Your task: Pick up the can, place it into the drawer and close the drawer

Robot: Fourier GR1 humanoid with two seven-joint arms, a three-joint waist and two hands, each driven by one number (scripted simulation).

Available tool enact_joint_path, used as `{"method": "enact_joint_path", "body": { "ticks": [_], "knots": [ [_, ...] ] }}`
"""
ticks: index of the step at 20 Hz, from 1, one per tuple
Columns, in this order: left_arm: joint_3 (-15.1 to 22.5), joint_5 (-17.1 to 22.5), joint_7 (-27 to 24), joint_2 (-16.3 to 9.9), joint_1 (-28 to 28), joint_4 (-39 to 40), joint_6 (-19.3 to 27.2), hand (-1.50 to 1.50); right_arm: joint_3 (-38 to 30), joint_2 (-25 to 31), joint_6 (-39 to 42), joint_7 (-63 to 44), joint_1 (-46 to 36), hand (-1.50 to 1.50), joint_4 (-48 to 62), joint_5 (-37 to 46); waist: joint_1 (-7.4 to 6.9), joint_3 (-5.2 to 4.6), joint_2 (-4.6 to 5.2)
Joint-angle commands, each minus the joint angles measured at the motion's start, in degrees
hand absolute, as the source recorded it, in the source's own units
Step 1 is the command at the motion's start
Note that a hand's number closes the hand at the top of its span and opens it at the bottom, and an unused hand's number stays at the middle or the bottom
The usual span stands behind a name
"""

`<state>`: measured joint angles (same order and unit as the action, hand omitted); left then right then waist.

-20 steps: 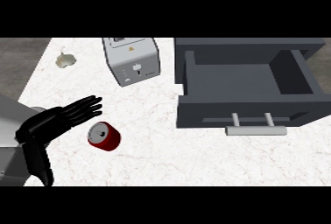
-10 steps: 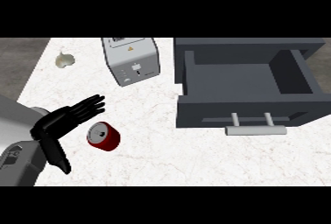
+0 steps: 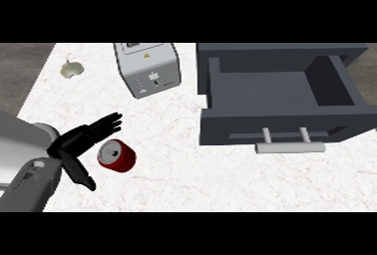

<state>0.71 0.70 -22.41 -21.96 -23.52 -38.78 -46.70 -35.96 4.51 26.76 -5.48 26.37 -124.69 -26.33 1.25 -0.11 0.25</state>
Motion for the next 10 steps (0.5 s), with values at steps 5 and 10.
{"method": "enact_joint_path", "body": {
  "ticks": [5, 10],
  "knots": [
    [2.17, -5.01, -12.14, 0.67, -2.75, 10.48, -3.56, -1.50, -1.66, 2.91, -1.89, -3.54, -4.70, -1.50, 1.33, -1.53, -0.04, -0.04, 0.19],
    [2.23, -5.39, -13.59, 0.27, -5.15, 15.84, -3.91, -1.50, -1.47, -0.74, 0.33, -3.26, -0.17, -1.50, -3.23, -3.11, 0.57, -0.07, 0.20]
  ]
}}
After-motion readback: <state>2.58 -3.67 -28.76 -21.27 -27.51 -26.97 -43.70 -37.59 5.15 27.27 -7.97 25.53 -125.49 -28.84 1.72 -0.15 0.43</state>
